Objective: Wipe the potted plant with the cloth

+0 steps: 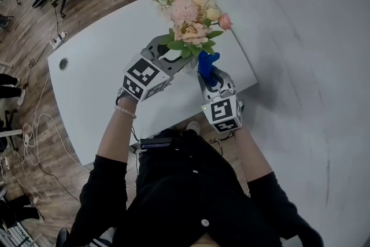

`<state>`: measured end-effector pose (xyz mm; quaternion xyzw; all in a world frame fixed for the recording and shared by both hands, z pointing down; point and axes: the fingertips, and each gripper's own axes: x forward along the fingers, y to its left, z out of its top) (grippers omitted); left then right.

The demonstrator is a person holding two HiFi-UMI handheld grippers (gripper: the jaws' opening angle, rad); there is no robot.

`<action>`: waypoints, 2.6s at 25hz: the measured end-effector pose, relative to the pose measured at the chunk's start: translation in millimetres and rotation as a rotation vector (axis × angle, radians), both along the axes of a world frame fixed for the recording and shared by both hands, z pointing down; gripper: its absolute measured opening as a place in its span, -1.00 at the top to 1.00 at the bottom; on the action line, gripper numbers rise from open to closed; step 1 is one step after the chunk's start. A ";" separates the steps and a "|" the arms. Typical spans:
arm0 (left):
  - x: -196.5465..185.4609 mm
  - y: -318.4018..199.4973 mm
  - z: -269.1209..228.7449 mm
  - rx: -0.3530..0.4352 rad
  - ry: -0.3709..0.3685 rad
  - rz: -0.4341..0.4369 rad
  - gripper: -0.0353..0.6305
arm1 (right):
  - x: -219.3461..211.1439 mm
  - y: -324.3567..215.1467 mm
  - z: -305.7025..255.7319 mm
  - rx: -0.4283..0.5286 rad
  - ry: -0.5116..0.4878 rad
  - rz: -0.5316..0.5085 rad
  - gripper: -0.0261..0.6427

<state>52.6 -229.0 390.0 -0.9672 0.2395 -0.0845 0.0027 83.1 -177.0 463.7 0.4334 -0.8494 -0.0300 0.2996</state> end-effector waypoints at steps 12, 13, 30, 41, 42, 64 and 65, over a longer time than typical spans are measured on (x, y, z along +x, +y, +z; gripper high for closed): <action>-2.4 -0.3 -0.8 -0.005 -0.072 0.021 0.33 | -24.4 -7.6 -12.5 0.366 0.630 -0.199 0.67; -2.0 -0.3 -0.1 -0.008 -0.075 0.018 0.33 | -25.3 -6.6 -9.2 0.383 0.682 -0.214 0.67; -0.3 2.5 -6.4 0.011 -0.069 0.012 0.35 | -52.2 -8.1 82.5 0.230 0.953 -0.298 0.67; 0.8 1.3 -3.1 0.009 -0.071 0.004 0.35 | -44.4 -6.4 95.5 0.164 0.898 -0.265 0.67; 0.8 1.2 -2.5 0.009 -0.072 0.004 0.35 | -43.9 -5.6 87.4 0.168 0.872 -0.248 0.67; 0.0 2.5 -5.5 0.006 -0.065 -0.002 0.35 | 12.4 -67.4 -23.6 0.026 -0.118 -0.096 0.67; 0.3 2.3 -5.3 0.000 -0.066 -0.008 0.35 | 14.5 -72.7 -21.7 0.015 -0.127 -0.112 0.67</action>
